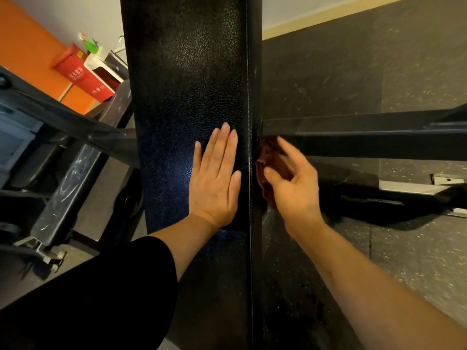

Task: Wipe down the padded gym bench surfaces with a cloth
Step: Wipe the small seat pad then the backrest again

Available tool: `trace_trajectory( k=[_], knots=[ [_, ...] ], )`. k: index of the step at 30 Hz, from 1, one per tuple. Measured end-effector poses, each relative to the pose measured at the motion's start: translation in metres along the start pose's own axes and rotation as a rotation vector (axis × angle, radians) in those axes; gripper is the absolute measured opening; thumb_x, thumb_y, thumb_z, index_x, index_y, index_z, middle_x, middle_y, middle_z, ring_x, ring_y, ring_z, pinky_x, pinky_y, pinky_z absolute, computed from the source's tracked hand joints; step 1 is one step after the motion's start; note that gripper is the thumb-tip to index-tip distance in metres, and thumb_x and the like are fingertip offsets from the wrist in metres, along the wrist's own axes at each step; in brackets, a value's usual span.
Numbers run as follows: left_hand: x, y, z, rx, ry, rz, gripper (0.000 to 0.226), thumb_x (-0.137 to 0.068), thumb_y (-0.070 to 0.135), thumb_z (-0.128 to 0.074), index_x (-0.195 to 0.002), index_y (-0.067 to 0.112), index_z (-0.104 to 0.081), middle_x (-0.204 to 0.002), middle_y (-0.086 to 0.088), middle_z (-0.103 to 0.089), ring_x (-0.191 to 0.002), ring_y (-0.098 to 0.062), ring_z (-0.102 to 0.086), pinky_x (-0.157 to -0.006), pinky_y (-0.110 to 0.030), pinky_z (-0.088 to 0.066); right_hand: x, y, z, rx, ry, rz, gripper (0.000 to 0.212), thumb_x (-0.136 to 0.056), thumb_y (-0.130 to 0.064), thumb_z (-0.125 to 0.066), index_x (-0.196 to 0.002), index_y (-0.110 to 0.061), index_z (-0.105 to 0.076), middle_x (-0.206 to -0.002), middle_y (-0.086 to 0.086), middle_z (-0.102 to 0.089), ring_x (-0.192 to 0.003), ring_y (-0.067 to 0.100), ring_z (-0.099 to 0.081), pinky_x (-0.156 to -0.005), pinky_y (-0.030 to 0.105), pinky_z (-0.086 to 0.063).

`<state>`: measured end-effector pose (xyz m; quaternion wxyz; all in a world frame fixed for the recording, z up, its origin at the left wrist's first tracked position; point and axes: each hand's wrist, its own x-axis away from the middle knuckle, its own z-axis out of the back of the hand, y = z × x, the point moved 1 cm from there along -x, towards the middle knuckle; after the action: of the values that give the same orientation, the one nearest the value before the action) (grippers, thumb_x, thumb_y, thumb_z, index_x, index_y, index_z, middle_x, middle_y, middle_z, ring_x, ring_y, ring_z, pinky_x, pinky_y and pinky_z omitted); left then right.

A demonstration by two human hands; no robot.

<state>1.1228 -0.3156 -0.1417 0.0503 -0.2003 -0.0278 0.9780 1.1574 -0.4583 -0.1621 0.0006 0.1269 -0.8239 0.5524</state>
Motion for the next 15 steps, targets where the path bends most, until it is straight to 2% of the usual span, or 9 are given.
trace_trajectory(
  k=[3,5,8,10,12,15],
  knots=[
    [0.000,0.000,0.000,-0.012,-0.006,-0.001,0.057,-0.099,0.031,-0.017,-0.148,0.001,-0.018,-0.157,-0.012,-0.016,-0.147,-0.023,-0.010,-0.119,-0.045,-0.003,-0.019,-0.016,-0.011,-0.124,-0.050,0.054,0.051,-0.092,0.001,-0.054,-0.139,-0.019,-0.046,-0.134,-0.001,-0.056,-0.124,0.007,-0.052,-0.108,0.034,-0.041],
    [0.000,0.000,0.000,-0.011,-0.008,0.002,0.057,-0.100,0.032,-0.015,-0.148,0.001,-0.018,-0.157,-0.011,-0.016,-0.147,-0.023,-0.010,-0.119,-0.045,-0.003,-0.015,-0.011,-0.010,-0.020,-0.072,0.060,0.050,-0.092,0.001,-0.053,-0.138,-0.021,-0.048,-0.134,-0.005,-0.056,-0.125,0.006,-0.050,-0.109,0.036,-0.040],
    [0.000,0.000,0.000,-0.013,-0.004,0.003,0.057,-0.101,0.034,-0.013,-0.148,0.001,-0.017,-0.157,-0.012,-0.017,-0.147,-0.022,-0.010,-0.119,-0.044,-0.003,-0.007,0.000,0.002,0.114,-0.042,0.064,0.050,-0.089,0.001,-0.058,-0.134,-0.021,-0.052,-0.121,-0.013,-0.060,-0.115,-0.001,-0.055,-0.105,0.031,-0.043],
    [0.000,0.000,0.000,-0.015,-0.010,0.004,0.057,-0.100,0.033,-0.013,-0.148,0.002,-0.016,-0.157,-0.010,-0.015,-0.147,-0.022,-0.009,-0.119,-0.044,-0.002,-0.011,-0.008,0.001,0.104,-0.040,0.122,0.052,-0.089,0.002,-0.058,-0.135,-0.021,-0.051,-0.127,-0.011,-0.059,-0.119,-0.001,-0.053,-0.106,0.027,-0.042],
    [0.000,0.000,-0.001,-0.025,-0.014,0.005,0.057,-0.100,0.033,-0.015,-0.149,0.003,-0.015,-0.157,-0.009,-0.013,-0.147,-0.022,-0.008,-0.119,-0.044,-0.002,-0.018,-0.015,-0.008,0.106,-0.055,0.182,0.053,-0.089,0.002,-0.056,-0.136,-0.021,-0.050,-0.132,-0.007,-0.056,-0.124,0.003,-0.050,-0.108,0.028,-0.040],
    [0.000,0.000,-0.001,-0.017,-0.010,0.003,0.057,-0.100,0.033,-0.015,-0.148,0.003,-0.016,-0.157,-0.009,-0.014,-0.147,-0.021,-0.008,-0.119,-0.043,-0.002,-0.016,-0.006,-0.003,0.201,-0.065,0.192,0.053,-0.087,0.005,-0.057,-0.134,-0.018,-0.051,-0.125,-0.010,-0.058,-0.120,0.002,-0.052,-0.107,0.028,-0.041]
  ],
)
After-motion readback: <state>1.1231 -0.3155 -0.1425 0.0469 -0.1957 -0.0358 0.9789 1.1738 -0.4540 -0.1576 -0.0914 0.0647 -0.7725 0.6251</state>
